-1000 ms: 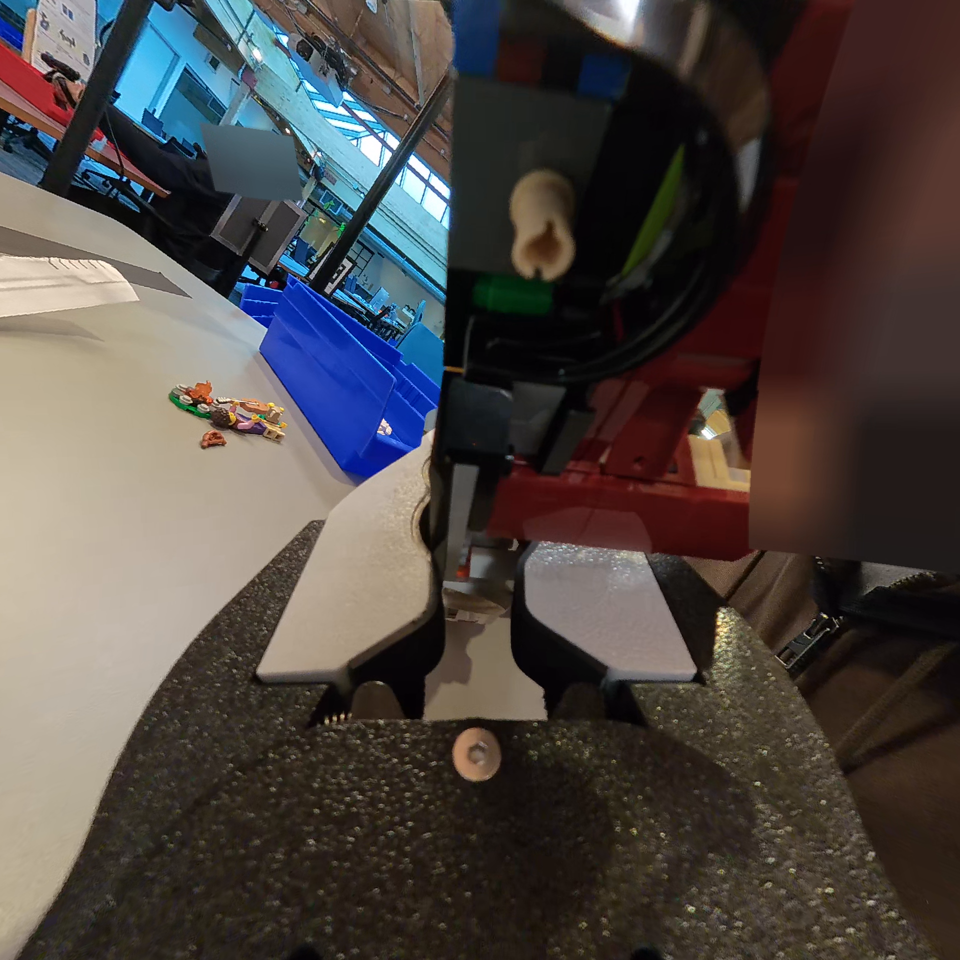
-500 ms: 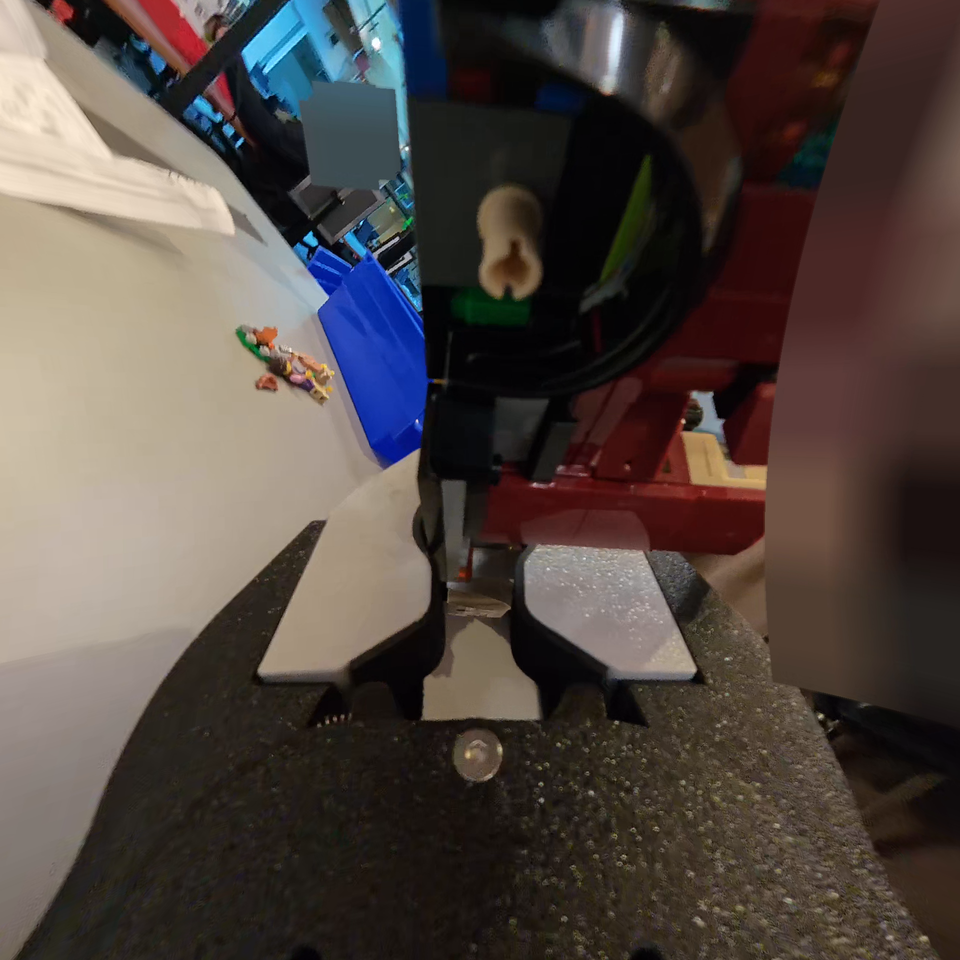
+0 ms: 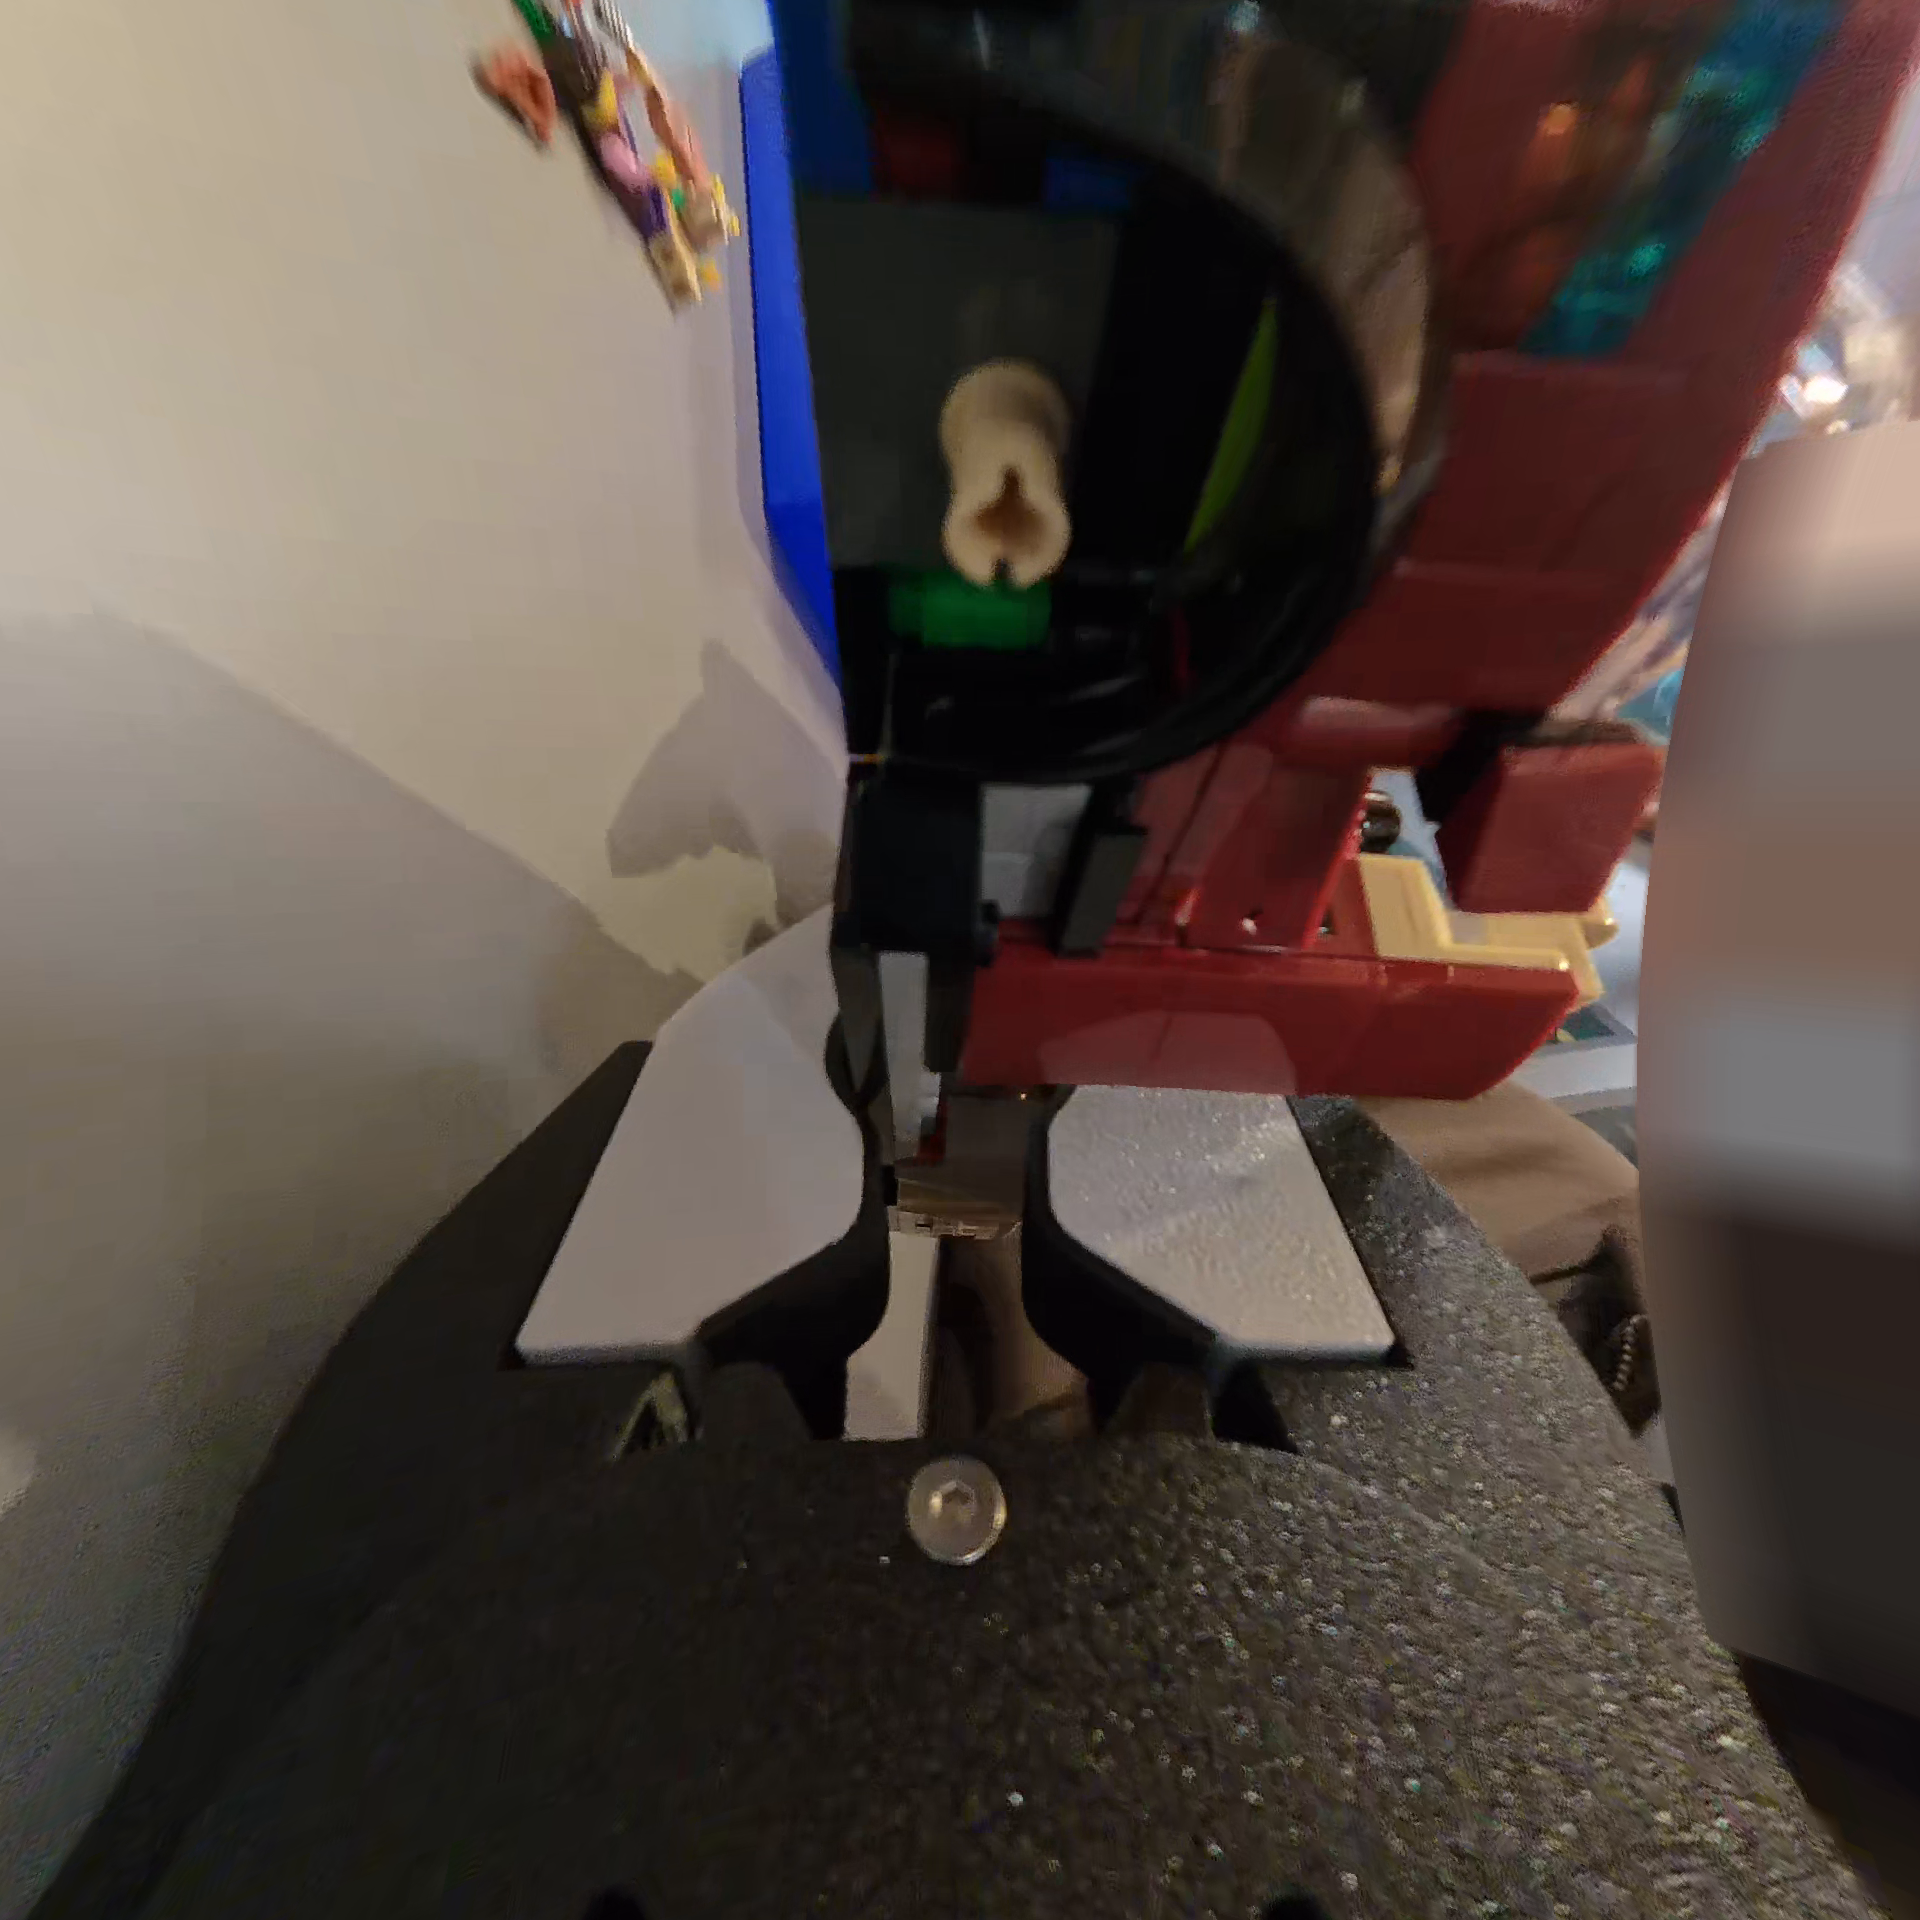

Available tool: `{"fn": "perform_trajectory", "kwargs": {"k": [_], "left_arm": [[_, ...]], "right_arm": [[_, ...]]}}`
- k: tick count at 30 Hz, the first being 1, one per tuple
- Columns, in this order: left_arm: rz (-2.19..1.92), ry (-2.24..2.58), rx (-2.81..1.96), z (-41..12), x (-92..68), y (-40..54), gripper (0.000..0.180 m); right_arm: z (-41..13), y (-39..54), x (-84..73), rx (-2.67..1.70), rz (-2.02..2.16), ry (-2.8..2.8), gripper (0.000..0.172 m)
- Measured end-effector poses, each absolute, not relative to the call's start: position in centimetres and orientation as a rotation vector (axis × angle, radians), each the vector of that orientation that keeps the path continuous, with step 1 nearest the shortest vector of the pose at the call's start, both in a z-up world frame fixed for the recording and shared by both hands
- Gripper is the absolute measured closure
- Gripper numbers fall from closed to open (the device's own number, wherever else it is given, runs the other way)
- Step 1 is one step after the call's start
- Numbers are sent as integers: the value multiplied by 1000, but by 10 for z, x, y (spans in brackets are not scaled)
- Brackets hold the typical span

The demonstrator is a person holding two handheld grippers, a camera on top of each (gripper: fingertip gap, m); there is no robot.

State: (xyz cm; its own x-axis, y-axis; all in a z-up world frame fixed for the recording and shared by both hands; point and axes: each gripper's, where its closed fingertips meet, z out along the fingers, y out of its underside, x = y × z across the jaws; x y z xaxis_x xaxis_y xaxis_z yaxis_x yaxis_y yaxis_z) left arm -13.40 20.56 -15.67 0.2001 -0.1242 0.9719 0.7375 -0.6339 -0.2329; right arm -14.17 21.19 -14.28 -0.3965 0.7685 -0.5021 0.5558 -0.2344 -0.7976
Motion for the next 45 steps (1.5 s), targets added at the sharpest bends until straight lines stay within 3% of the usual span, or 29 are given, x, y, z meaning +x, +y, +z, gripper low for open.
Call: {"fn": "perform_trajectory", "kwargs": {"k": [6, 10, 25, 29, 31, 38, 45], "left_arm": [[-1519, -491, -1904, -167, -100, 201, 156], [-1521, -471, -1965, -173, -91, 197, 156], [-1392, -338, -2143, -186, -81, 187, 146], [-1321, -274, -2181, -183, -86, 184, 122], [-1285, -251, -2198, -183, -89, 183, 113], [-1155, -201, -2266, -186, -103, 182, 102], [-1024, -138, -2339, -188, -109, 179, 92]], "right_arm": [[-156, 210, -126, -1715, 1743, -1837, 129], [-160, 208, -117, -1738, 1759, -1851, 143], [-180, 204, -113, -1801, 1685, -1905, 155], [-190, 209, -116, -1848, 1597, -1894, 160], [-185, 209, -117, -1833, 1633, -1867, 172], [-189, 219, -118, -1859, 1545, -1838, 171], [-192, 214, -126, -1882, 1473, -1859, 154]]}}
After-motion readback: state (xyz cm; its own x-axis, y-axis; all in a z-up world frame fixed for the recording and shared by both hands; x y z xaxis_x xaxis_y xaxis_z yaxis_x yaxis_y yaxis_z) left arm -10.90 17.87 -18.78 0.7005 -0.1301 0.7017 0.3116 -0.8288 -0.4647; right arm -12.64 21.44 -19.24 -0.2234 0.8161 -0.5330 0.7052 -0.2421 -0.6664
